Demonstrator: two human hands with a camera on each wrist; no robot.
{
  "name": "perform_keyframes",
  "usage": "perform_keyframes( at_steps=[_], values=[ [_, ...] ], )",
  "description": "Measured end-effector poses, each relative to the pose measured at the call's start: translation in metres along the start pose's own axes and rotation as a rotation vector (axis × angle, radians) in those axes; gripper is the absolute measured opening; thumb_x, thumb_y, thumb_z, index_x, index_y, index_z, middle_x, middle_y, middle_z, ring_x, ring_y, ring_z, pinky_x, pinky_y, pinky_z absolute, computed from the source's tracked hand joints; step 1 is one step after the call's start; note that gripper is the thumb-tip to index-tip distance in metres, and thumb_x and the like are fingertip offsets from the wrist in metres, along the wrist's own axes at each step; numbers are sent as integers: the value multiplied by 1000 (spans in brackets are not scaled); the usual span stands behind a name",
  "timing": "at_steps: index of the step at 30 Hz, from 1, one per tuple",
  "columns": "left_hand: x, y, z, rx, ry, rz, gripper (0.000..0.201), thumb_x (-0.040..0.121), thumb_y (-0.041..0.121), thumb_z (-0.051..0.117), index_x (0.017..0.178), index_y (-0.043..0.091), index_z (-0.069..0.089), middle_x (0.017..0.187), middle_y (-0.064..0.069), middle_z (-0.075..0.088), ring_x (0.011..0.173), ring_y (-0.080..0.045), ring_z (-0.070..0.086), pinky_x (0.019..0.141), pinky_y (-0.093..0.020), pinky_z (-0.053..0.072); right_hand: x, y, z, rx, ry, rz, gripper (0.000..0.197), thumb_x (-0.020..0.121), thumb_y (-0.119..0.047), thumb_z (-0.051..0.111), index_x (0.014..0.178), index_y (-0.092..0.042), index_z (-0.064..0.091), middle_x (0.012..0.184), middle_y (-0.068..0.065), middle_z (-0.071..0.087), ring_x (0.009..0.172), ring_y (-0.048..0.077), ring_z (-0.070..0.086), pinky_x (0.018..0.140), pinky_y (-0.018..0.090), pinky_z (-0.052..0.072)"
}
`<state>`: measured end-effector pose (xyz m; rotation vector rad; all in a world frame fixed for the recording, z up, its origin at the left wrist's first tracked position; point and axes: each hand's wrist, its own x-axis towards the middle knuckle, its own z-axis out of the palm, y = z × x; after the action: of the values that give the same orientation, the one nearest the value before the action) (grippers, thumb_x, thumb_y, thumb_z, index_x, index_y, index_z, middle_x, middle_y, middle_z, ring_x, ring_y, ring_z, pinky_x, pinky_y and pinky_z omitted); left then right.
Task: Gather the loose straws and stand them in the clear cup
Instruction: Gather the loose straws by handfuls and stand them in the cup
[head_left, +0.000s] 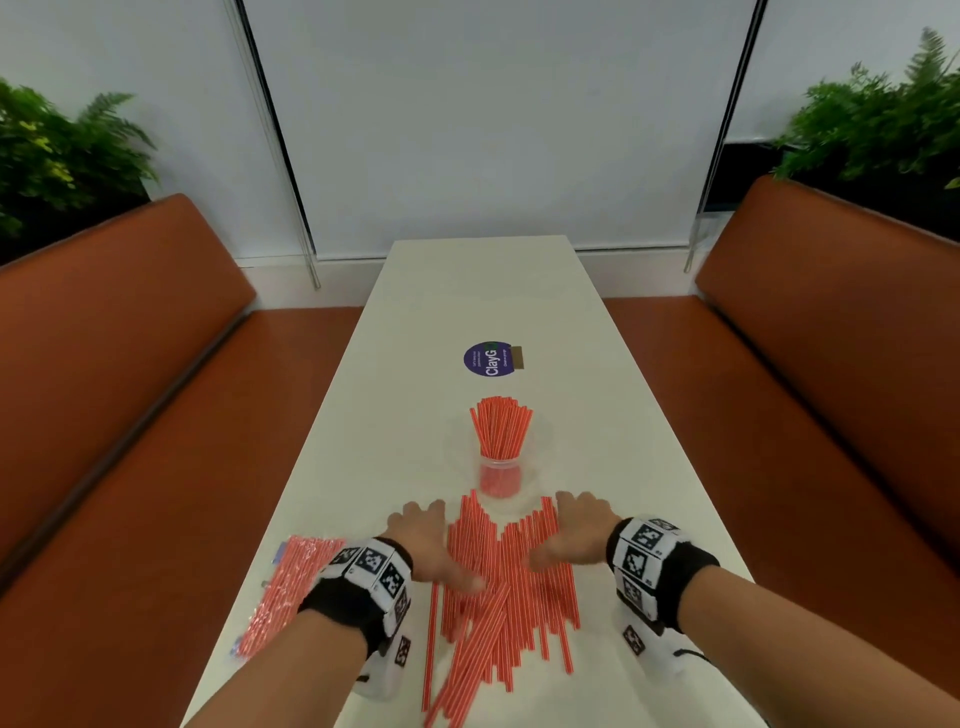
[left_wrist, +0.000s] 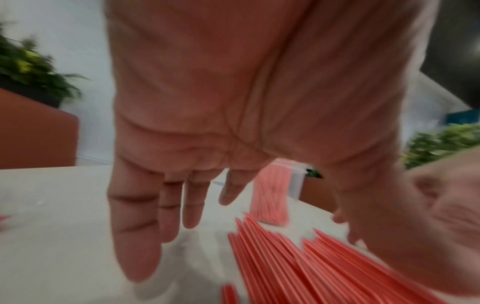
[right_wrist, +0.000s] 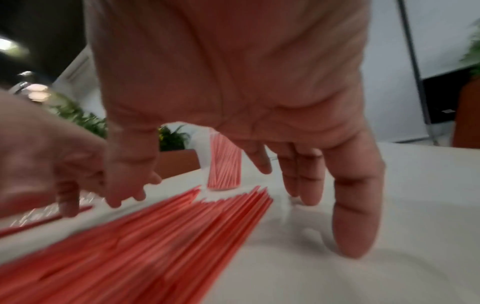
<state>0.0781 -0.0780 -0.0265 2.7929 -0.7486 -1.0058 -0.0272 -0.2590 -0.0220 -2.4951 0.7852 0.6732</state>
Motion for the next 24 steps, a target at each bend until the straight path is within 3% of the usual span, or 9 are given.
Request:
perform_keyframes(
  at_steps=[2,4,8,11,14,16,20,24],
  values=[
    [-18,2,18,70,-67,74,134,54,56,85,154,23,3,155,-12,20,146,-33,16,117,-52,26,-14,-1,11,-189,-27,-77,123,59,-60,76,149,-11,8,148,18,26,138,36,23,115,47,28],
    [-32,6,37,171,-73,80,144,52,52,87,154,19,-8,156,-11,14,146,-34,9,119,-52,24,-25,-5,18,-269,-20,-129,126,60,-53,80,149,-8,4,150,18,23,139,36,20,116,46,23],
    [-39,13,53,257,0,35,147,54,47,89,153,6,-12,154,-14,11,145,-36,9,119,-46,26,-25,-14,32,-360,15,-144,116,57,-43,86,144,-4,20,142,16,32,132,35,28,112,43,30],
    [-38,17,51,132,69,-4,125,62,35,88,153,6,7,148,-13,23,140,-34,23,115,-42,34,-17,-19,47,-441,66,-190,104,48,-47,86,131,-6,39,129,13,45,118,32,37,104,44,39],
    [-33,12,51,54,111,-1,75,78,21,76,140,9,36,139,-11,30,130,-31,39,108,-38,43,-15,-20,55,-448,93,-238,80,54,-44,83,121,-12,53,119,10,53,111,29,42,99,42,42],
    [-32,8,51,32,118,1,50,84,14,64,130,9,45,136,-11,31,120,-30,50,103,-36,47,-21,-20,54,-405,104,-235,74,59,-37,83,121,-10,53,120,11,51,113,29,44,100,41,43],
    [-30,7,53,-44,128,-4,39,89,3,49,128,4,49,135,-13,34,105,-28,60,94,-28,49,-27,-19,56,-302,118,-183,66,69,-16,79,125,-4,46,125,12,43,113,33,49,99,40,48],
    [-27,20,51,-71,181,32,29,92,7,42,114,0,61,124,-18,60,109,-31,62,86,-28,49,-30,-28,57,-233,137,-215,43,80,-11,65,120,-4,49,123,15,45,107,35,55,95,39,51]
  ],
)
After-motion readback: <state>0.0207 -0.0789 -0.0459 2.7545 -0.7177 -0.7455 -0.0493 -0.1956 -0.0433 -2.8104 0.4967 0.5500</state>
